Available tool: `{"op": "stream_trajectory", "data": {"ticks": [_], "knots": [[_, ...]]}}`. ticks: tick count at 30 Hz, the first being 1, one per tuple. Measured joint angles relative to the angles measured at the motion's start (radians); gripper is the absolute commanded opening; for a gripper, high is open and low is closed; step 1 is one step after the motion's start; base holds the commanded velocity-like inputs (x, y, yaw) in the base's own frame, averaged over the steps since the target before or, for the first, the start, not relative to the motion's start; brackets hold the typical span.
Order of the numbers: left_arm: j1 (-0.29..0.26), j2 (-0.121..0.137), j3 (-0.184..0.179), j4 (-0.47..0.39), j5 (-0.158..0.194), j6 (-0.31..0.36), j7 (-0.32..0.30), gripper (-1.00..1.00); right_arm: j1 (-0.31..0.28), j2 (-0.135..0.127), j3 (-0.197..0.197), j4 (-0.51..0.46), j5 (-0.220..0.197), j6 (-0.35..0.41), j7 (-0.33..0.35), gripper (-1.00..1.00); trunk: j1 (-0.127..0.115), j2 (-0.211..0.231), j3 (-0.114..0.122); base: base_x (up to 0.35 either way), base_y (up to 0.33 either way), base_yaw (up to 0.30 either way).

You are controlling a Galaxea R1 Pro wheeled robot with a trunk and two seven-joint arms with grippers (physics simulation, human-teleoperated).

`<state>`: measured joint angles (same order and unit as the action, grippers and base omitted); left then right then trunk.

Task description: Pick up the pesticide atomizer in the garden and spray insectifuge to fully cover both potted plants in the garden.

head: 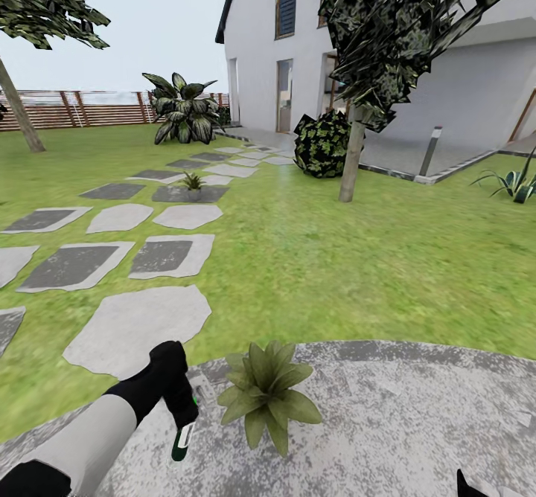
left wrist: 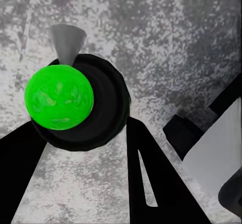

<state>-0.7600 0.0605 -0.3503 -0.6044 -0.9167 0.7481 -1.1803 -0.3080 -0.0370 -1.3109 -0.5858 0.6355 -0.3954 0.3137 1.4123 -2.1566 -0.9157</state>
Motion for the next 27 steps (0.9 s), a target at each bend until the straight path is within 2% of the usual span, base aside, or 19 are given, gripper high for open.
{"op": "stream_trajectory", "data": {"ticks": [3, 8, 10, 17, 22, 27], "knots": [[-0.004, 0.005, 0.000, 0.000, -0.012, -0.022, -0.036, -1.00, 0.000, 0.000, 0.000, 0.000, 0.000, 0.000, 0.000, 1.00, 0.000, 0.000, 0.000, 0.000, 0.000, 0.000], [-0.003, 0.013, 0.001, -0.001, -0.112, -0.061, -0.048, -1.00, 0.001, 0.000, -0.001, 0.000, 0.000, 0.000, 0.000, 1.00, 0.000, 0.000, 0.000, 0.000, 0.000, 0.000], [-0.004, 0.014, 0.003, -0.006, -0.138, -0.087, -0.057, -1.00, 0.001, 0.000, -0.001, 0.000, 0.000, 0.000, 0.000, 1.00, 0.000, 0.000, 0.000, 0.000, 0.000, 0.000], [-0.002, 0.011, 0.001, -0.014, -0.159, -0.102, -0.067, -1.00, 0.000, 0.000, -0.001, 0.000, 0.000, 0.000, 0.000, 1.00, 0.000, 0.000, 0.000, 0.000, 0.000, 0.000], [-0.006, -0.002, 0.000, -0.016, -0.204, -0.106, -0.066, -1.00, 0.000, 0.000, -0.001, 0.000, 0.000, 0.000, -0.001, 1.00, 0.000, 0.000, 0.000, 0.000, 0.000, -0.003], [0.000, -0.006, 0.003, -0.016, -0.216, -0.107, -0.061, -1.00, 0.000, 0.000, -0.001, 0.000, 0.000, 0.000, -0.002, 1.00, 0.000, 0.000, 0.000, 0.000, 0.000, -0.172]]}}
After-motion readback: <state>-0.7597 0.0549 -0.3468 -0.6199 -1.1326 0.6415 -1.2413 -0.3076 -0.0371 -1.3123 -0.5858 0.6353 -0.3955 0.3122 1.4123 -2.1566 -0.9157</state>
